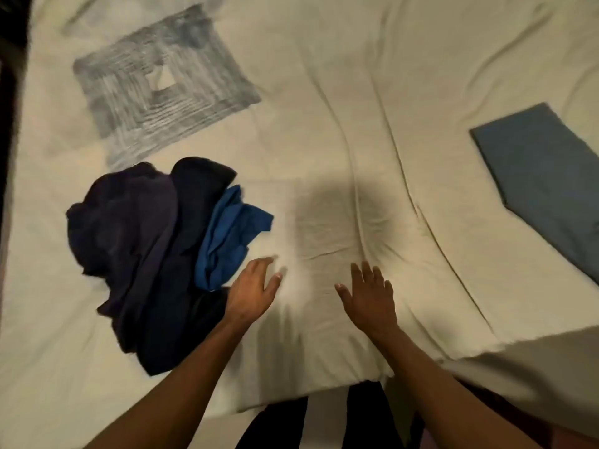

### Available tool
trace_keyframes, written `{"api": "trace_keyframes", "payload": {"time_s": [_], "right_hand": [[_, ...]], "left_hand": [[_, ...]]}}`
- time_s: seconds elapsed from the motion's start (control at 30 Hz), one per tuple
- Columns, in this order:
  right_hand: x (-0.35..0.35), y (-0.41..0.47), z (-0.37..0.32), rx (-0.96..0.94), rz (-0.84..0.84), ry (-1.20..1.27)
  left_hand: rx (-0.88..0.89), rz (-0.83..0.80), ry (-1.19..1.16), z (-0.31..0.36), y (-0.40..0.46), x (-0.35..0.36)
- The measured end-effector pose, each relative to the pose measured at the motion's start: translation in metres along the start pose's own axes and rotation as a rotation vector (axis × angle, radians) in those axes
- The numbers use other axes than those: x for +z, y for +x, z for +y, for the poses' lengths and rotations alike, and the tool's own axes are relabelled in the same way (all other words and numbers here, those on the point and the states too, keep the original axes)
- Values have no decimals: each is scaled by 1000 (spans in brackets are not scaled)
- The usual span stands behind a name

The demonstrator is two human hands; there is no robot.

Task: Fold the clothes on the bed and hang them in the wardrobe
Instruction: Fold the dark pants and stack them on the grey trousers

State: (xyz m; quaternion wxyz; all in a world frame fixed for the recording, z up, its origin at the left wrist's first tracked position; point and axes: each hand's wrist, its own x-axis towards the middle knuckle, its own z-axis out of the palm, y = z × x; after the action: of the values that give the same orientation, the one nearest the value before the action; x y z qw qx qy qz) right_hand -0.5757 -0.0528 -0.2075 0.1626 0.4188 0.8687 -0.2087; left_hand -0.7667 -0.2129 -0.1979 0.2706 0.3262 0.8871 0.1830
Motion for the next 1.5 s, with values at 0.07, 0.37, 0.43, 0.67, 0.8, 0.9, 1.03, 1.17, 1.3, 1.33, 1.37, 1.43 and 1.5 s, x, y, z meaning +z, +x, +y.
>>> {"api": "trace_keyframes", "payload": {"time_s": [0.07, 0.37, 0.43, 0.67, 0.8, 0.9, 1.03, 1.17, 1.3, 1.33, 1.37, 1.43, 1.5], "right_hand": [[1, -4, -41, -89, -52, -28], [18, -2, -195, -456, -192, -90], [21, -2, -220, -501, -199, -56], [36, -6, -272, -559, -219, 59], [25, -13, -288, -504, -42, 210], [-1, -18, -310, -388, -115, 505], [-47, -21, -343, -111, -720, 1187], [-69, -31, -369, -118, -681, 1292], [-85, -54, -382, -192, -560, 1194], [-90, -64, -383, -230, -564, 1161], [-95, -75, -384, -288, -577, 1125], [-105, -102, -383, -449, -650, 1032], [-112, -126, -378, -584, -768, 934]], "left_hand": [[-54, 77, -18, -34, -20, -18], [-416, 639, 10, -134, -70, -75], [-562, 597, 8, -152, -69, -83], [-567, 497, -99, -194, -49, -98], [-494, 693, -303, -164, -59, -126], [-414, 757, -399, -125, -75, -152], [-191, 670, -484, -77, -110, -177], [-48, 431, -714, -57, -148, -181], [-477, 476, -1398, -70, -162, -187], [-526, 477, -1524, -77, -158, -190], [-554, 464, -1600, -79, -154, -196], [-627, 463, -1651, -82, -145, -204], [-693, 435, -1619, -89, -142, -206]]}}
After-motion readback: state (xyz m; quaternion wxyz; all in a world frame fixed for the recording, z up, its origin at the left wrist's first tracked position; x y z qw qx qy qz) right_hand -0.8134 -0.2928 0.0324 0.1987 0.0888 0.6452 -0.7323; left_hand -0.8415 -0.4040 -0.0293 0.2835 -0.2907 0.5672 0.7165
